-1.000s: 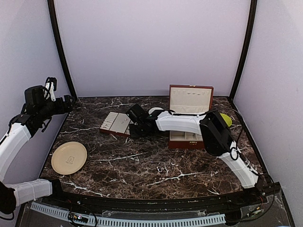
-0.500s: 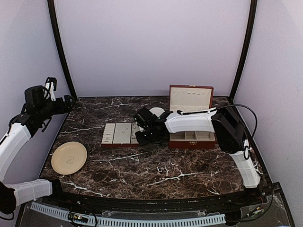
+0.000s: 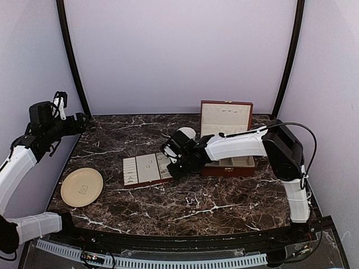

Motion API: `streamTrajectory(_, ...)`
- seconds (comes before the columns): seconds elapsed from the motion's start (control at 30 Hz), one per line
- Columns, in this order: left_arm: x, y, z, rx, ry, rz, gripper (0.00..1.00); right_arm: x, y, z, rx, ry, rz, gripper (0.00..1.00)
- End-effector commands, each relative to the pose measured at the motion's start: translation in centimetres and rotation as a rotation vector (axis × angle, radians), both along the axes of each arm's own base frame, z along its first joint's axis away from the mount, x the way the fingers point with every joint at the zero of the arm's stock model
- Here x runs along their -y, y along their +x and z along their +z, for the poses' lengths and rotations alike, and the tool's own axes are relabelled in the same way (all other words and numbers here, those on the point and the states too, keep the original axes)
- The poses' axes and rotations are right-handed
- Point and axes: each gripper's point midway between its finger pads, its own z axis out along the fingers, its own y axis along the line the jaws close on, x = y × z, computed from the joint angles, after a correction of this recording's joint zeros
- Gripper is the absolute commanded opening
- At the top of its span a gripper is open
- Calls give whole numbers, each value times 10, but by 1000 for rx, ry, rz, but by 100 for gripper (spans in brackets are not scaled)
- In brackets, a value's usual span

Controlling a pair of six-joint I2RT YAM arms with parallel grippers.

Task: Organize the mixed jewelry
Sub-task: Move to the center of the board in the compartment layer.

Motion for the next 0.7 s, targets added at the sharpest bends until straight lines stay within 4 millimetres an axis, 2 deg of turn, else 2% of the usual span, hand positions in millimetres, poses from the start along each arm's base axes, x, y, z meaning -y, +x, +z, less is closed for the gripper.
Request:
streamTrajectory(0.0,1,0,0,5,13,-10,98,-1,-17,14,17,12,118,21)
streamTrajectory(0.13,3,0,-2,2,9,-18,98,3,-23,17,22,10,154,21)
streamTrajectory(0.4,5,2,-4,-3,6,-29,98,-6,-42,31,15,72,282,21)
streamTrajectory(0.57,4,3,-6,-9,6,-27,98,-4,-43,35,37,53,324,21)
streamTrajectory(0.67,5,3,-7,-10,6,-28,98,-5,-38,43,61,62,315,25)
